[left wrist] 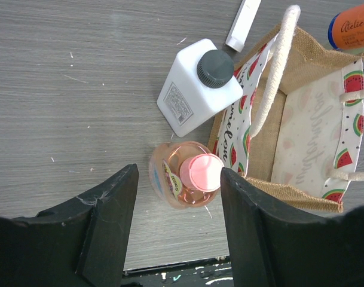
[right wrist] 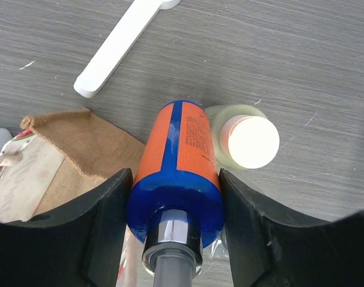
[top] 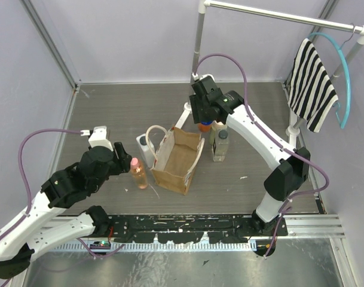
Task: Take the personal care products out of the canvas bag
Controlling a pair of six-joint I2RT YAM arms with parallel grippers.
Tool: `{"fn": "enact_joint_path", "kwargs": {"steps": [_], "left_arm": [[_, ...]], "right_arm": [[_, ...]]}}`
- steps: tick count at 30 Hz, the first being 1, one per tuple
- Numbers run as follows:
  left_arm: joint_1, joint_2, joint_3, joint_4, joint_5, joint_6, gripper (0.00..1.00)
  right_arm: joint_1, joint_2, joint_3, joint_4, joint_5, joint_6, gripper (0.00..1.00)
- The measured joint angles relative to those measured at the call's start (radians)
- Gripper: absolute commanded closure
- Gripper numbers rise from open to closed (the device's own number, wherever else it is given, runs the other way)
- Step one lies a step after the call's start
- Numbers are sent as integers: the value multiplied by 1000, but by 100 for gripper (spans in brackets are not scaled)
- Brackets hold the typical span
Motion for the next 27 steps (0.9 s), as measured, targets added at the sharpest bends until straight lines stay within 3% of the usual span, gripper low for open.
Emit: {"fn": "enact_joint_path", "kwargs": {"steps": [11, 13, 20, 27], "left_arm": [[0, 19, -18, 1, 2, -1, 35], [0, 19, -19, 1, 2, -1, 35], [0, 30, -16, -9, -6, 3, 36], [0, 66, 3, -22, -16, 26, 35]], "right_arm": [[-39, 235, 76, -25, -110, -31, 61], [-42, 276, 90, -34, -132, -35, 56], [-45, 334, 112, -64, -151, -39, 17], [-45, 329, 146, -42, -109, -51, 3]]}}
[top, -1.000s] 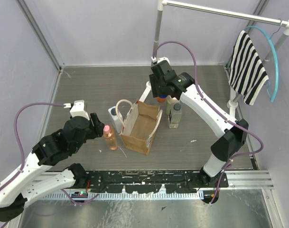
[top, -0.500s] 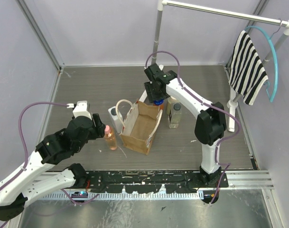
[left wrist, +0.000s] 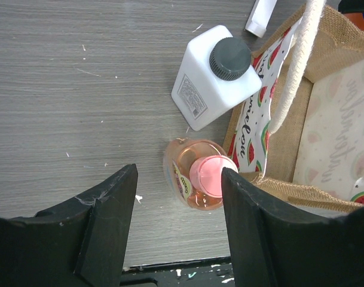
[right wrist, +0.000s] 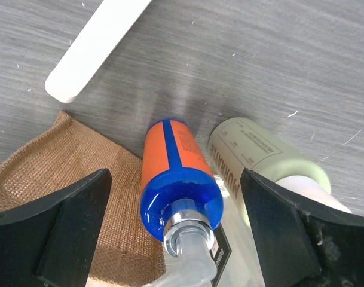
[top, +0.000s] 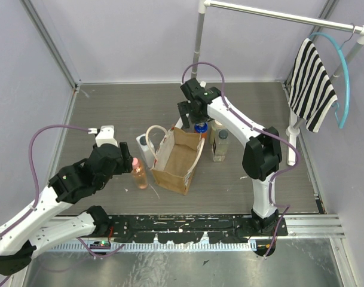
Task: Take the personal care products out of the canvas bag
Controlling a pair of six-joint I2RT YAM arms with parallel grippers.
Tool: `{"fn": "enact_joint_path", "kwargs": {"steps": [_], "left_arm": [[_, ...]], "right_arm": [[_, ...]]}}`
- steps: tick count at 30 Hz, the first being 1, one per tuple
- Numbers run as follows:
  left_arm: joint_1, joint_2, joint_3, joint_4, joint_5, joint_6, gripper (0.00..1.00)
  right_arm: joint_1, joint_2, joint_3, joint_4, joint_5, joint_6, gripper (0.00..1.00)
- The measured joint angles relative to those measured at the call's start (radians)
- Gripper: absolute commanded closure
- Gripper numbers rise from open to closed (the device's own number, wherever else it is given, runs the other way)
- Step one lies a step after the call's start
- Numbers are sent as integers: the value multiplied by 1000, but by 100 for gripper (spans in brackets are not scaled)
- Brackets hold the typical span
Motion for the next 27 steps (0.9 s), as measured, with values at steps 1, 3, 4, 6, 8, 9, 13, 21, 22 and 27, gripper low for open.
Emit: {"fn": "enact_joint_path", "kwargs": {"steps": [1, 3, 4, 6, 8, 9, 13, 21, 22, 27], "left_arm": [[0, 2, 1, 0, 0, 3, 34], [0, 6, 8, 0, -2, 11, 32], [0, 11, 15, 0, -5, 16, 30], [0, 22, 32, 0, -14, 27, 25], [0, 44, 69, 0, -29, 46, 19], [0, 56, 89, 0, -34, 54, 16], [36, 152, 217, -10, -34, 110, 14], [437, 419, 415, 21, 222, 239, 13], [479, 467, 469, 16, 252, 256, 13], [570, 643, 682, 10, 337, 297, 13]], "right_arm": [[0, -4, 0, 5, 8, -1, 2], [0, -31, -14, 37, 27, -8, 0], [0, -55, -31, 58, 37, -12, 0], [0, -121, -74, 108, 52, -19, 0], [-14, -219, -119, 154, 53, -21, 0], [-26, -262, -128, 170, 33, -18, 0], [-159, -392, -113, 234, -102, 2, 0], [-313, -482, -174, 277, -157, 8, 0], [-312, -496, -200, 278, -167, 6, 0], [-307, -581, -301, 286, -184, -3, 0]]}}
